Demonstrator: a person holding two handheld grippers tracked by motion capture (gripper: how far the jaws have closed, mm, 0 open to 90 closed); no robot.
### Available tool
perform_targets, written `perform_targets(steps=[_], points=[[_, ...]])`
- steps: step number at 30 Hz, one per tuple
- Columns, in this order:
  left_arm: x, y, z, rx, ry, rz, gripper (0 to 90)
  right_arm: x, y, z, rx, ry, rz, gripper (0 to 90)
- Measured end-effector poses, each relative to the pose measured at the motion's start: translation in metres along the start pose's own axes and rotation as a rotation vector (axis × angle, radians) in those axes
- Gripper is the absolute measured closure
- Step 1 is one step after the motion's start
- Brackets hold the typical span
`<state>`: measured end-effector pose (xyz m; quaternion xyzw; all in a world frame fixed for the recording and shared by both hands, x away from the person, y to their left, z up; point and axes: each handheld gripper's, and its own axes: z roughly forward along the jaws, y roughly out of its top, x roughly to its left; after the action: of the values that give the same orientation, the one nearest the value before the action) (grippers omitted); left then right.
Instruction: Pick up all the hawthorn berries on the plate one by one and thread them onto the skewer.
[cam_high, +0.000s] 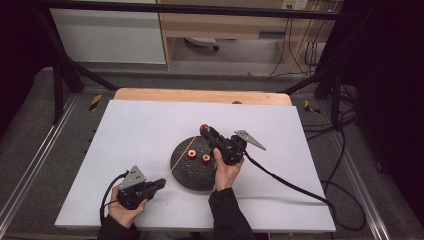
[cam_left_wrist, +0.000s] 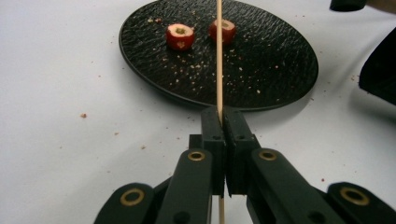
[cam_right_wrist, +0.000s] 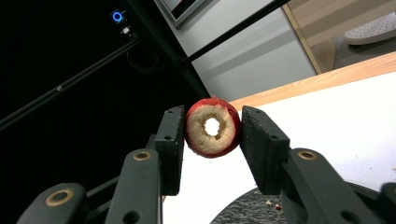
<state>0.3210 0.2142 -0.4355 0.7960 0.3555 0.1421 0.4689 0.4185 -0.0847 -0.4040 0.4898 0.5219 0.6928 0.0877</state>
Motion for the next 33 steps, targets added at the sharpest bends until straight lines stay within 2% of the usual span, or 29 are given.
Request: perform_targets(steps=[12, 33], points=[[-0.006, -0.001, 0.005, -0.01, -0.014, -0.015, 88.1, 0.0, -0.008, 0.001, -0.054, 0.021, 0.048, 61.3], [-0.008, -0.001, 0.008, -0.007, -0.015, -0.018, 88.1, 0.0, -0.017, 0.003, -0.075, 0.038, 0.079, 61.4]])
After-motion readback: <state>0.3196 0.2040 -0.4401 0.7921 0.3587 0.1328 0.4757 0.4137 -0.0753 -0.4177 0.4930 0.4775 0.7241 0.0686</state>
